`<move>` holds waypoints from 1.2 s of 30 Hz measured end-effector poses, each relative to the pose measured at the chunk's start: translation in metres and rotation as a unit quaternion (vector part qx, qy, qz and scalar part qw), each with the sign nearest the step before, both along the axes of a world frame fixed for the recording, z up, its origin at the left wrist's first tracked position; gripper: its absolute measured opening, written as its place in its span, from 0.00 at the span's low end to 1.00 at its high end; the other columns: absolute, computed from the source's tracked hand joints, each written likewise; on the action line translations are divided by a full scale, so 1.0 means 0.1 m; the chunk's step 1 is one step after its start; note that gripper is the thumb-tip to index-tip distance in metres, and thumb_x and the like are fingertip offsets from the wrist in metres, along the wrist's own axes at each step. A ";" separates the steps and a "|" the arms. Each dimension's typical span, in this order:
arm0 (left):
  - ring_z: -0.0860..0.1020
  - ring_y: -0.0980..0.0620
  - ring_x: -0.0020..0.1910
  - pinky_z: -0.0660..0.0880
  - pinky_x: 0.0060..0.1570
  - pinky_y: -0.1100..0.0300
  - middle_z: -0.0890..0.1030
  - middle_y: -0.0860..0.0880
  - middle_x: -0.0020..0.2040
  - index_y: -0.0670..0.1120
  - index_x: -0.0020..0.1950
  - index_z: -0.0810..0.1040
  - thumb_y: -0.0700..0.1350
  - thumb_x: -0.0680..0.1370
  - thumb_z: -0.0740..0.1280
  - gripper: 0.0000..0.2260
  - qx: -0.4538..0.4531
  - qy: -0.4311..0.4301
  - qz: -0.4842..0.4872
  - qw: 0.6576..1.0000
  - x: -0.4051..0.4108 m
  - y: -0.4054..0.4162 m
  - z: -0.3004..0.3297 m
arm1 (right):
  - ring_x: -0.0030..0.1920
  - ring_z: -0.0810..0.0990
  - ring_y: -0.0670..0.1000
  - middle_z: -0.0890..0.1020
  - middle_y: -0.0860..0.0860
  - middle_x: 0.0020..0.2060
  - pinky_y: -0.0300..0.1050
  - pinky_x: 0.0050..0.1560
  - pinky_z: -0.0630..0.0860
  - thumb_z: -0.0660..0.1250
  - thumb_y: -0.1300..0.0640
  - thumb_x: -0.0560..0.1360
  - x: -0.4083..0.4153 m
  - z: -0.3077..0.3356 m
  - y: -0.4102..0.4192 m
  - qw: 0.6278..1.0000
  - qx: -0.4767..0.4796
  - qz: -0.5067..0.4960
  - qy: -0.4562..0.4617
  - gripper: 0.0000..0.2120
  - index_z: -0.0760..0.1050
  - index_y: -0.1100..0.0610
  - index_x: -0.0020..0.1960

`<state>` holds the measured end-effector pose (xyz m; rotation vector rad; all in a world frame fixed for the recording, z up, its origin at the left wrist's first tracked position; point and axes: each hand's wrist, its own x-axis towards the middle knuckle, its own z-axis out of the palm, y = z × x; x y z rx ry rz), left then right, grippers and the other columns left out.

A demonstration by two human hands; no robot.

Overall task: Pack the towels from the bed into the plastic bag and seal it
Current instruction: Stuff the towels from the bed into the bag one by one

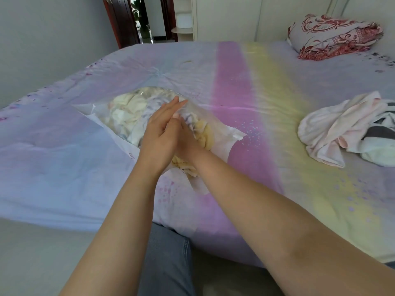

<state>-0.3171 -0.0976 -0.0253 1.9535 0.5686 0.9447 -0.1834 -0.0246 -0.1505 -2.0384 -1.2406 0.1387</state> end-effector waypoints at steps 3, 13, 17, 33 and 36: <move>0.62 0.59 0.74 0.59 0.75 0.51 0.70 0.59 0.71 0.62 0.63 0.73 0.47 0.79 0.54 0.17 -0.018 -0.025 -0.001 1.000 0.02 -0.01 0.00 | 0.67 0.67 0.52 0.68 0.50 0.66 0.50 0.66 0.68 0.55 0.40 0.75 -0.14 0.33 -0.48 0.996 0.082 -0.032 -0.027 0.24 0.62 0.48 0.68; 0.57 0.60 0.75 0.54 0.76 0.58 0.69 0.58 0.72 0.55 0.68 0.73 0.40 0.82 0.55 0.18 -0.017 0.009 0.010 1.000 0.08 -0.14 -0.01 | 0.75 0.60 0.55 0.64 0.49 0.73 0.58 0.71 0.62 0.43 0.45 0.77 0.24 0.01 -0.16 0.983 -0.053 0.030 -0.171 0.27 0.57 0.50 0.75; 0.60 0.57 0.75 0.57 0.75 0.51 0.71 0.57 0.71 0.57 0.68 0.72 0.42 0.82 0.55 0.18 -0.036 -0.007 0.001 0.999 0.12 -0.14 -0.03 | 0.74 0.62 0.53 0.67 0.50 0.72 0.50 0.73 0.62 0.49 0.50 0.79 0.02 0.17 -0.75 0.988 0.058 0.065 -0.126 0.22 0.64 0.50 0.72; 0.61 0.53 0.75 0.59 0.74 0.49 0.70 0.53 0.72 0.52 0.71 0.72 0.44 0.83 0.56 0.17 -0.013 0.026 0.025 0.999 0.40 -0.31 -0.19 | 0.66 0.71 0.58 0.79 0.56 0.55 0.55 0.72 0.61 0.59 0.63 0.75 1.93 -0.13 -2.80 0.912 -0.161 -0.365 0.101 0.17 0.77 0.60 0.61; 0.62 0.54 0.75 0.59 0.74 0.49 0.70 0.54 0.72 0.52 0.70 0.72 0.44 0.83 0.56 0.17 -0.019 0.026 0.028 0.999 0.41 -0.32 -0.18 | 0.61 0.76 0.59 0.78 0.58 0.58 0.48 0.64 0.69 0.56 0.64 0.77 1.83 -0.02 -2.82 0.911 -0.203 -0.359 0.017 0.15 0.78 0.62 0.58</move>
